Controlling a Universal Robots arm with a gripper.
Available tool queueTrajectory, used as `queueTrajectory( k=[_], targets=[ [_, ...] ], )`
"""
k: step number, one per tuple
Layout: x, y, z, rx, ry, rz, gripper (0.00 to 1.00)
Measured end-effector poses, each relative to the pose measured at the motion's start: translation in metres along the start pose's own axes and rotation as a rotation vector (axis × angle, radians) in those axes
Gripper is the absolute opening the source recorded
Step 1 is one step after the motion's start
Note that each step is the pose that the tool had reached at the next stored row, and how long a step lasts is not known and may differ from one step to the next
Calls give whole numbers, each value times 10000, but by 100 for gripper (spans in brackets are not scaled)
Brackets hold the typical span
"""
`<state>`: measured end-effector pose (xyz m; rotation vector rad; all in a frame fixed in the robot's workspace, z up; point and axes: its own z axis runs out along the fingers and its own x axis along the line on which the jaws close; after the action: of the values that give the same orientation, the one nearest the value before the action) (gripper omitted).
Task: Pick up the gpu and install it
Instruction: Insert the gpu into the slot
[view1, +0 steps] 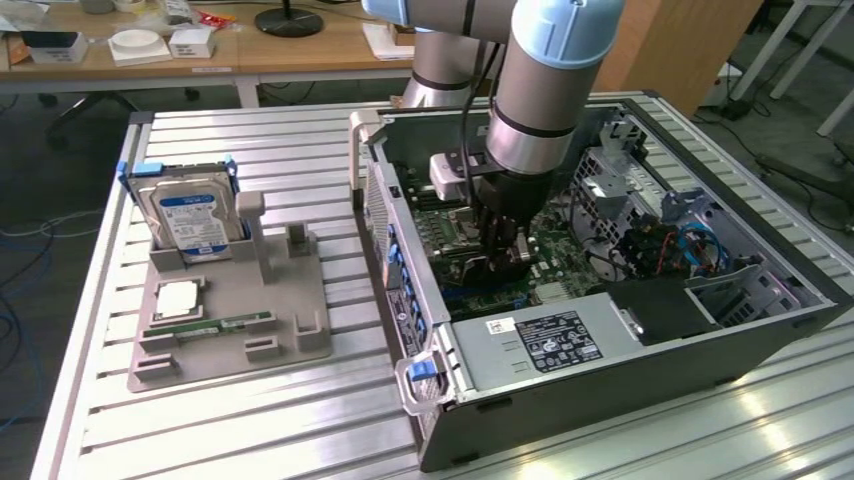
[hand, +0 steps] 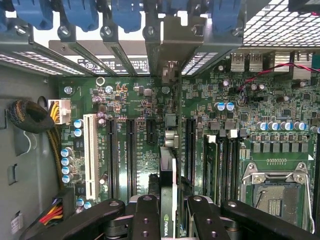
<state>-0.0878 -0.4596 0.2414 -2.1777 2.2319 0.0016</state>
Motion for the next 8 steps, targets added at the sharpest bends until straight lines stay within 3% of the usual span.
queueTrajectory(
  k=[8],
  targets=[
    [0, 0, 0, 0, 0, -1, 26]
  ],
)
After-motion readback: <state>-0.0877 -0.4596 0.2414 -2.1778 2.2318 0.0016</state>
